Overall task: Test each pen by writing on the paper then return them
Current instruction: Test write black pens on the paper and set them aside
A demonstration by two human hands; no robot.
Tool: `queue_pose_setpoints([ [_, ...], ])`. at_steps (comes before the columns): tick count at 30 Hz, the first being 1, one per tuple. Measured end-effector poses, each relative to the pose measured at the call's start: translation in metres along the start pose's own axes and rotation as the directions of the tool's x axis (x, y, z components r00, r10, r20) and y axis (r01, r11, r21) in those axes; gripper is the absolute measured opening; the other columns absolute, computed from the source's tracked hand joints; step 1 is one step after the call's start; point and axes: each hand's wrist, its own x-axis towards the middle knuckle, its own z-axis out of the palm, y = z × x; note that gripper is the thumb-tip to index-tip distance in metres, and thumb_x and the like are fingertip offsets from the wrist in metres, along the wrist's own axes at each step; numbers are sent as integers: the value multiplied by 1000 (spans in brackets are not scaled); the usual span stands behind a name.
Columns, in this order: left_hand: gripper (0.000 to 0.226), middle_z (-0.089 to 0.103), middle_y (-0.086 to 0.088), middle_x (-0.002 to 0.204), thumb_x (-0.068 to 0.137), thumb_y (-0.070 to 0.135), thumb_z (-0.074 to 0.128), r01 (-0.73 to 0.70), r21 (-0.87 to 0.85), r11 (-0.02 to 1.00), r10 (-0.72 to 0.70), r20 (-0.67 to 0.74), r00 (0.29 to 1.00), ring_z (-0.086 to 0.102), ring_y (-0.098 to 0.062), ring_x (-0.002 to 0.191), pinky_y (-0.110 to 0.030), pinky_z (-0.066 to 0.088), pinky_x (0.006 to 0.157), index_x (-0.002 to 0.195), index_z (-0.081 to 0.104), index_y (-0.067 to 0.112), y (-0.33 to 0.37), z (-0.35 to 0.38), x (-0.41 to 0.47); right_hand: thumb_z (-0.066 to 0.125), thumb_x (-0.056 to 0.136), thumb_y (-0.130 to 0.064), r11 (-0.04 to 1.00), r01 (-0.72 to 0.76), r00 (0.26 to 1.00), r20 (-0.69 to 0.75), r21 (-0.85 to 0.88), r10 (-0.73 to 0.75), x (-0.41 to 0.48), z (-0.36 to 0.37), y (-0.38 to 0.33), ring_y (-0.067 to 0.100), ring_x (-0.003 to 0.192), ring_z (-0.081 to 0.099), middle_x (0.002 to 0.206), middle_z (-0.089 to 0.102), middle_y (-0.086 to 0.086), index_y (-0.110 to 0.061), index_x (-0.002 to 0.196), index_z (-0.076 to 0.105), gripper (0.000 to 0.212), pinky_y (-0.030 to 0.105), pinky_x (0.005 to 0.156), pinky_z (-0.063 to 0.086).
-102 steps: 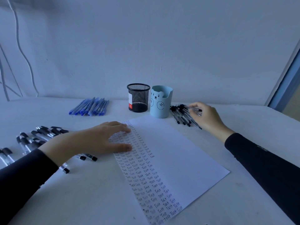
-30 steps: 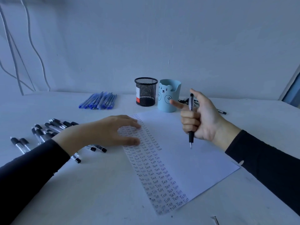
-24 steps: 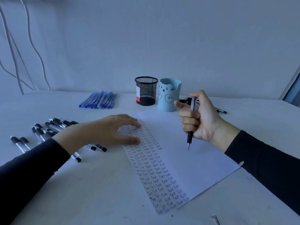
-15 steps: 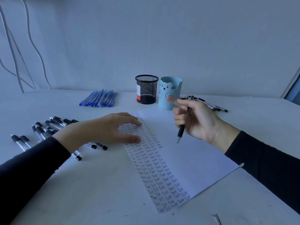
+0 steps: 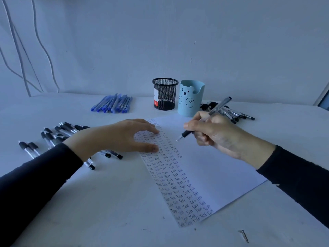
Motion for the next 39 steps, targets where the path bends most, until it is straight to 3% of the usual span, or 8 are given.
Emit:
queue_pose_setpoints([
  [4,71,43,23,142,67,80,55,5,5,1000,-5,2,1000,39,2,129,-22,24,107,130,52,48,2,0,0,53,97,-9,984,34,995,97,-174,-17,-15,5,11,16,64,60,75,72,9,-10,101,65,12,23,55,48],
  [6,70,43,23,142,68,79,56,5,12,1000,-5,1,1000,39,1,129,-21,24,107,130,52,48,2,0,0,59,95,-13,959,77,994,92,-273,-54,-18,10,14,11,66,60,80,75,7,-12,95,71,12,22,57,48],
  [7,69,43,22,142,68,78,56,5,12,1000,-5,-1,1000,39,1,129,-21,25,107,130,52,48,2,0,0,65,91,-17,948,97,994,72,-303,-79,-17,13,16,11,62,56,75,73,6,-12,85,70,9,22,54,45],
  [10,71,43,22,142,66,80,55,4,11,1000,-4,-1,1000,40,0,130,-22,26,108,129,52,49,1,0,1,77,82,-28,933,116,993,15,-340,-118,-12,20,21,12,47,44,53,55,4,-13,61,54,34,21,45,34],
  [13,73,43,23,143,64,86,53,6,11,1000,-6,7,1000,40,1,129,-23,27,106,129,51,52,-1,0,2,72,87,-25,932,81,991,-72,-352,-113,-9,23,26,18,45,46,54,55,15,-18,49,49,45,22,46,35],
  [25,70,43,24,141,64,84,54,5,1,1000,-5,-6,1000,40,1,129,-23,26,107,127,52,52,2,0,0,69,88,-17,928,74,988,-99,-365,-117,-7,27,27,16,44,46,45,54,6,-16,50,47,44,20,44,38],
  [30,70,43,23,142,66,78,56,14,10,1000,-14,-3,1000,40,1,129,-22,25,106,129,52,49,5,0,0,70,87,-16,930,80,989,-88,-359,-119,-8,28,28,16,48,55,44,54,4,-14,52,48,41,23,49,46],
  [39,72,43,22,142,64,79,55,20,4,1000,-20,3,1000,39,0,129,-24,25,107,129,52,49,6,-1,0,70,87,-14,924,99,985,-98,-368,-144,-6,27,29,12,41,49,42,51,1,-15,50,46,44,22,48,43],
])
